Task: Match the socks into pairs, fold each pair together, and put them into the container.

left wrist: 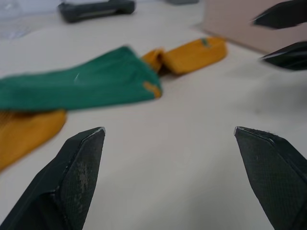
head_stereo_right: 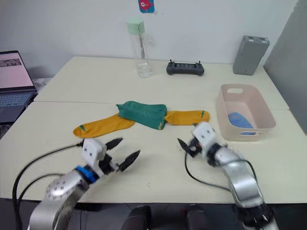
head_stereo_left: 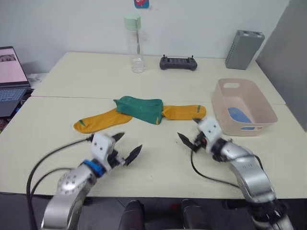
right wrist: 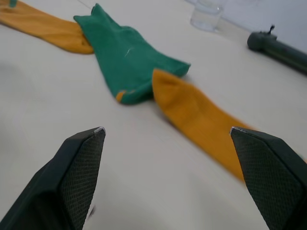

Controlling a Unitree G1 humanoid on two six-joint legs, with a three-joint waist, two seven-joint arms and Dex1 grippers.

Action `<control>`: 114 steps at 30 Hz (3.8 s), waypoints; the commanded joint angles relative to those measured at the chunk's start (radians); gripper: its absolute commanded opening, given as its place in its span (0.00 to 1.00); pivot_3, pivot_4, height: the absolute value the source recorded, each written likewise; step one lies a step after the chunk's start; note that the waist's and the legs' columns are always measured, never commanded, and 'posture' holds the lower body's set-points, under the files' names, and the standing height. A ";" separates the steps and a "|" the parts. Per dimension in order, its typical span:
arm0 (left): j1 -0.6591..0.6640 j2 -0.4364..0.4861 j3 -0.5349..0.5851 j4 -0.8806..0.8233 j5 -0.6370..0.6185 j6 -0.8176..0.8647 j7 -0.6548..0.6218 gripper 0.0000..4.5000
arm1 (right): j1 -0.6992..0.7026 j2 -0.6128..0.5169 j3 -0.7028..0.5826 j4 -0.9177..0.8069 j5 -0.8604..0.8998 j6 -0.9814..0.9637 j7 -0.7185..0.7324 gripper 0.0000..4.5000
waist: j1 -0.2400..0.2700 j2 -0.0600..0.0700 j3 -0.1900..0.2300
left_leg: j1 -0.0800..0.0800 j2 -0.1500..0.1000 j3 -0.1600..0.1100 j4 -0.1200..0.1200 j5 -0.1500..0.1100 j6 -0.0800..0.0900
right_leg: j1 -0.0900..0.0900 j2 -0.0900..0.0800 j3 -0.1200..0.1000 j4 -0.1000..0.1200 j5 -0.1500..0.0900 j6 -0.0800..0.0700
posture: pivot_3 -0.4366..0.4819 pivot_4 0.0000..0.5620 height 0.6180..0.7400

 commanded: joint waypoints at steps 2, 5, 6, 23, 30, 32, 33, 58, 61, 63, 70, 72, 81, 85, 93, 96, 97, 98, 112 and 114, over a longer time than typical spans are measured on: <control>-0.095 0.038 -0.031 -0.058 -0.062 0.075 -0.032 1.00 | -0.133 0.033 0.033 0.203 -0.064 -0.098 -0.039 0.99 | -0.001 -0.002 -0.002 | 0.000 0.000 0.001 0.000 0.003 0.005 | 0.000 0.000 0.000 0.001 0.003 0.001 | 0.48 0.27 1.00; -0.183 0.041 -0.034 -0.069 -0.092 0.122 -0.016 1.00 | -0.244 0.088 0.033 0.364 -0.060 -0.145 -0.047 0.99 | 0.002 -0.002 -0.002 | -0.002 0.000 0.000 0.000 0.004 0.006 | 0.003 0.002 0.000 0.003 0.007 0.004 | 0.48 0.27 1.00; -0.197 0.037 -0.032 -0.072 -0.095 0.134 -0.006 1.00 | -0.267 0.104 0.033 0.398 -0.052 -0.150 -0.038 0.99 | 0.003 -0.002 -0.002 | -0.004 0.001 -0.001 0.000 0.004 0.006 | 0.002 0.004 0.000 0.002 0.009 0.007 | 0.48 0.27 1.00; -0.174 0.046 -0.033 -0.109 -0.098 0.170 0.015 1.00 | -0.349 0.162 0.017 0.612 -0.069 -0.228 -0.032 0.46 | 0.001 -0.002 -0.002 | -0.002 0.001 -0.004 -0.013 0.004 0.005 | -0.001 0.004 -0.003 0.002 0.003 0.001 | 0.48 0.27 1.00; -0.175 0.057 -0.042 -0.098 -0.097 0.167 0.001 1.00 | -0.305 0.114 -0.046 0.523 -0.002 -0.212 0.037 0.00 | 0.003 -0.002 -0.002 | -0.002 0.000 -0.004 -0.011 0.004 0.005 | 0.000 0.004 -0.002 0.002 0.005 0.003 | 0.48 0.27 1.00; -0.175 0.058 -0.040 -0.095 -0.106 0.172 -0.006 1.00 | -0.280 0.096 -0.057 0.455 0.047 -0.193 0.099 0.00 | 0.004 -0.002 -0.002 | -0.002 0.000 -0.004 -0.011 0.004 0.005 | 0.000 0.004 -0.002 0.002 0.004 0.003 | 0.48 0.27 1.00; -0.174 0.061 -0.040 -0.094 -0.109 0.176 -0.010 1.00 | -0.265 0.078 -0.050 0.418 0.061 -0.178 0.135 0.00 | 0.004 -0.002 -0.002 | -0.002 0.000 -0.004 -0.011 0.004 0.005 | 0.000 0.004 -0.002 0.002 0.004 0.002 | 0.48 0.27 1.00; -0.092 0.361 0.018 -0.011 -0.263 0.326 -0.285 1.00 | -0.064 -0.289 0.130 -0.139 0.323 0.182 0.624 0.44 | 0.007 -0.002 -0.001 | -0.001 0.000 -0.002 -0.013 0.004 0.005 | -0.002 0.002 -0.002 0.002 -0.006 0.002 | 0.48 0.27 1.00; -0.124 0.354 -0.027 0.025 -0.214 0.298 -0.281 1.00 | -0.044 -0.327 0.059 -0.164 0.368 0.230 0.600 0.68 | 0.008 -0.002 -0.001 | -0.001 0.001 -0.003 -0.014 0.004 0.005 | -0.002 0.004 -0.003 0.002 -0.004 0.005 | 0.48 0.27 1.00; -0.152 0.347 -0.075 0.067 -0.153 0.251 -0.285 1.00 | -0.036 -0.328 0.010 -0.142 0.360 0.239 0.542 0.84 | 0.008 -0.003 -0.002 | -0.001 0.001 -0.004 -0.014 0.004 0.005 | -0.002 0.004 -0.003 0.002 -0.004 0.005 | 0.48 0.27 1.00; -0.232 0.304 -0.266 0.212 0.042 0.106 -0.316 1.00 | -0.050 -0.240 -0.084 0.018 0.328 0.308 0.333 0.84 | 0.006 -0.003 -0.002 | -0.002 0.000 -0.002 -0.013 0.004 0.005 | -0.002 0.004 -0.001 0.002 -0.003 0.007 | 0.48 0.27 1.00; -0.239 0.297 -0.297 0.231 0.066 0.088 -0.339 1.00 | -0.062 -0.217 -0.063 0.058 0.292 0.308 0.286 0.84 | 0.005 -0.003 -0.002 | -0.002 0.000 -0.003 -0.014 0.004 0.005 | -0.002 0.004 -0.001 0.002 -0.003 0.006 | 0.48 0.27 1.00; -0.228 0.295 -0.327 0.207 0.090 0.088 -0.397 0.59 | -0.100 -0.118 -0.064 0.114 0.307 0.345 0.225 0.54 | 0.006 -0.003 -0.002 | -0.002 0.000 -0.003 -0.014 0.004 0.005 | -0.002 0.005 -0.001 0.002 -0.003 0.006 | 0.48 0.27 1.00; -0.211 0.296 -0.306 0.165 0.060 0.127 -0.404 0.32 | -0.111 -0.120 -0.057 0.138 0.297 0.318 0.231 0.22 | 0.006 -0.003 -0.002 | -0.002 0.000 -0.003 -0.014 0.004 0.005 | -0.001 0.005 -0.001 0.002 -0.003 0.007 | 0.48 0.27 1.00; -0.187 0.275 -0.294 0.028 -0.095 0.307 -0.414 0.01 | -0.244 -0.015 0.013 0.270 0.282 0.216 0.269 0.00 | -0.004 -0.002 -0.001 | -0.002 0.001 -0.003 -0.014 0.004 0.005 | -0.002 0.005 -0.001 0.003 -0.003 0.007 | 0.48 0.27 1.00; -0.210 0.230 -0.304 0.018 -0.153 0.369 -0.396 0.01 | -0.352 0.076 0.072 0.378 0.256 0.169 0.300 0.00 | -0.014 -0.002 -0.001 | -0.002 0.001 -0.004 -0.014 0.004 0.005 | -0.001 0.006 -0.001 0.004 -0.003 0.007 | 0.48 0.27 1.00; -0.219 0.217 -0.306 0.022 -0.159 0.380 -0.387 0.01 | -0.375 0.095 0.084 0.405 0.249 0.159 0.309 0.00 | -0.017 -0.002 -0.001 | -0.002 0.001 -0.004 -0.014 0.004 0.005 | -0.001 0.006 -0.002 0.004 -0.003 0.007 | 0.48 0.27 1.00; -0.226 0.200 -0.311 0.029 -0.163 0.387 -0.380 0.01 | -0.401 0.114 0.112 0.437 0.242 0.151 0.340 0.00 | -0.018 -0.002 -0.001 | -0.002 0.001 -0.005 -0.014 0.004 0.005 | -0.001 0.006 -0.002 0.004 -0.003 0.007 | 0.48 0.27 1.00; -0.003 0.308 -0.123 -0.136 -0.308 0.444 -0.369 0.57 | -0.381 0.103 0.102 0.381 0.236 0.085 0.421 0.62 | -0.019 -0.002 -0.001 | -0.002 0.001 -0.006 -0.014 0.004 0.005 | -0.001 0.006 -0.003 0.004 -0.001 0.002 | 0.48 0.27 1.00; 0.038 0.364 -0.050 -0.151 -0.334 0.449 -0.392 0.64 | -0.341 0.051 0.071 0.286 0.269 0.148 0.439 0.78 | -0.017 -0.002 -0.001 | -0.002 0.001 -0.006 -0.014 0.004 0.005 | -0.001 0.006 -0.003 0.004 -0.001 0.002 | 0.48 0.27 1.00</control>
